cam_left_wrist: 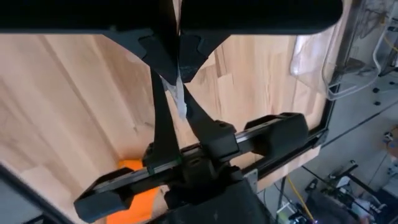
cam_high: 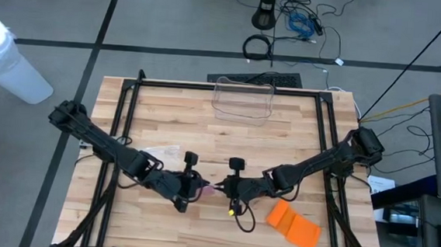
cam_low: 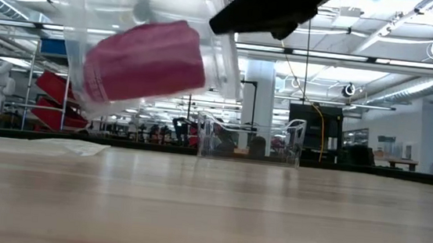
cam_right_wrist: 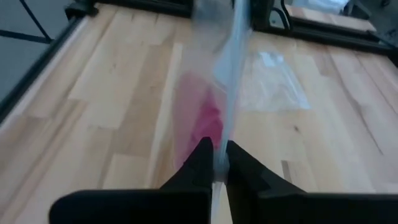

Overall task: Roll bandage
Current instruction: Close the zip bag, then put the zip bag into the transparent bin

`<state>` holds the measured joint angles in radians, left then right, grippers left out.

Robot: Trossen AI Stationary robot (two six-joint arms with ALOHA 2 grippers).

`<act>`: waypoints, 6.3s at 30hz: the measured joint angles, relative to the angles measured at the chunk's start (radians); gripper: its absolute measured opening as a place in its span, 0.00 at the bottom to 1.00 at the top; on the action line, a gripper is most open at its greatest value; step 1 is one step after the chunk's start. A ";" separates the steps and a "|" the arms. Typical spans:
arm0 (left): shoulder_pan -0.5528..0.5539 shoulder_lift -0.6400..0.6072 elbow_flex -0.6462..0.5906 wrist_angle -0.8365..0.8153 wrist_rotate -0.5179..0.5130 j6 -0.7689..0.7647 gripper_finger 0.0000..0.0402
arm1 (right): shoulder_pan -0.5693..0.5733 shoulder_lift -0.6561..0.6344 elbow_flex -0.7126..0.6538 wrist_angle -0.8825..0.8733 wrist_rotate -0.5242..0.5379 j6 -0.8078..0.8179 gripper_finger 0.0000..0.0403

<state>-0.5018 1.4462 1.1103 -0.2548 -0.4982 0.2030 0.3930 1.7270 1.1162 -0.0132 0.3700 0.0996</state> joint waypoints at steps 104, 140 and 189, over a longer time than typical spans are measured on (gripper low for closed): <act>-0.042 -0.061 -0.007 -0.147 -0.079 -0.120 0.00 | -0.028 0.036 -0.007 0.281 0.100 -0.083 0.50; 0.153 -0.112 -0.139 -0.248 -0.241 -0.331 0.42 | -0.308 0.030 0.440 -0.848 0.228 -0.297 0.00; 0.236 -0.135 -0.581 0.247 -0.110 -0.300 0.42 | -0.996 0.328 0.644 -0.827 -0.080 -1.084 0.00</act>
<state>-0.2661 1.3109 0.5289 -0.0074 -0.6083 -0.0967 -0.6033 2.0552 1.7599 -0.8398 0.2901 -0.9840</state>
